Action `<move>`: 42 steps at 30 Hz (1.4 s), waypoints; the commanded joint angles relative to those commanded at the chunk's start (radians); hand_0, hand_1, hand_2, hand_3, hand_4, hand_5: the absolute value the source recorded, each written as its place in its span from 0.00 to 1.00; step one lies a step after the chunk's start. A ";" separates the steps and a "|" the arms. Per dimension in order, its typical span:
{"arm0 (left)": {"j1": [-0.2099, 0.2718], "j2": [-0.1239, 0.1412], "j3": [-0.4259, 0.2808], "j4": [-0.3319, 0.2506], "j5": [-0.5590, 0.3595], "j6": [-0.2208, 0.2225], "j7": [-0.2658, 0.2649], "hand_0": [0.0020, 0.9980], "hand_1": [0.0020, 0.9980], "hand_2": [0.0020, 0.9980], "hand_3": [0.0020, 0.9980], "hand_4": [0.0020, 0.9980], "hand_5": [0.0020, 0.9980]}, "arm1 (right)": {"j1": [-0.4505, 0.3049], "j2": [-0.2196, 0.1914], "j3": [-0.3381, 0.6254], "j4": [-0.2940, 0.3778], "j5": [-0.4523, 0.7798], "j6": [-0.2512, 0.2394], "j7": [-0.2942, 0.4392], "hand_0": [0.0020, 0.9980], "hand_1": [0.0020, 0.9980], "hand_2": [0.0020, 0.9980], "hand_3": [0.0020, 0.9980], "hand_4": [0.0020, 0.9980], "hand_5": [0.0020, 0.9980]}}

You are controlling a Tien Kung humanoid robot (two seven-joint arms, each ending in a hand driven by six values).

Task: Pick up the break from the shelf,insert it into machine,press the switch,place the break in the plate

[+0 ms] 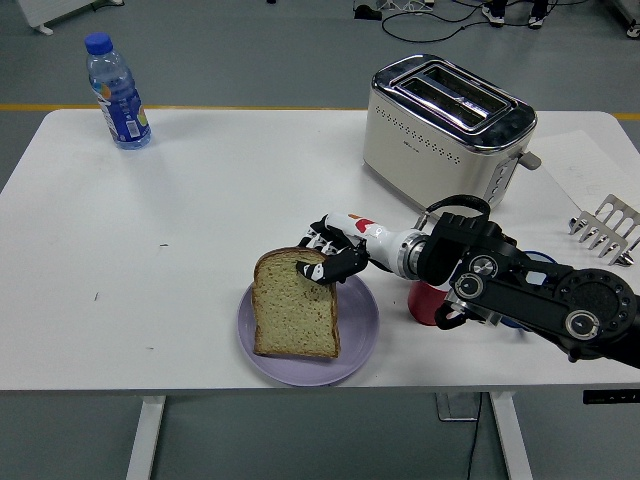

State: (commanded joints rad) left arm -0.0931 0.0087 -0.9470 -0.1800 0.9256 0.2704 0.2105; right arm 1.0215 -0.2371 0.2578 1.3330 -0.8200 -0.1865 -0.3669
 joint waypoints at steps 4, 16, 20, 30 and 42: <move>-0.001 0.000 0.003 0.000 -0.003 0.000 0.000 0.62 0.45 0.43 0.51 0.27 0.80 | -0.004 0.014 -0.006 -0.024 0.003 -0.003 0.006 0.23 0.29 0.37 0.44 0.42 0.00; -0.004 -0.001 0.004 0.000 -0.002 -0.001 0.001 0.62 0.45 0.43 0.51 0.27 0.80 | -0.002 0.058 -0.010 -0.077 -0.049 0.010 0.049 0.31 0.40 0.46 0.52 0.42 0.00; -0.003 -0.001 0.001 0.000 0.000 -0.001 0.002 0.62 0.45 0.43 0.51 0.27 0.80 | -0.002 0.071 -0.014 -0.090 -0.073 0.023 0.062 0.31 0.40 0.46 0.52 0.42 0.00; -0.001 0.000 -0.001 0.000 0.015 -0.005 0.008 0.62 0.45 0.43 0.51 0.27 0.80 | 0.000 0.101 -0.016 -0.132 -0.108 0.029 0.099 0.52 0.59 0.57 0.58 0.52 0.00; 0.004 0.000 -0.005 0.000 0.025 -0.007 0.011 0.62 0.45 0.43 0.51 0.27 0.80 | -0.005 0.109 -0.012 -0.161 -0.172 0.028 0.122 0.70 0.72 0.70 0.71 0.59 0.02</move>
State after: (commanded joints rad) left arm -0.0894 0.0085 -0.9525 -0.1800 0.9502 0.2635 0.2216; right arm 1.0161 -0.1285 0.2460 1.1717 -0.9920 -0.1583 -0.2446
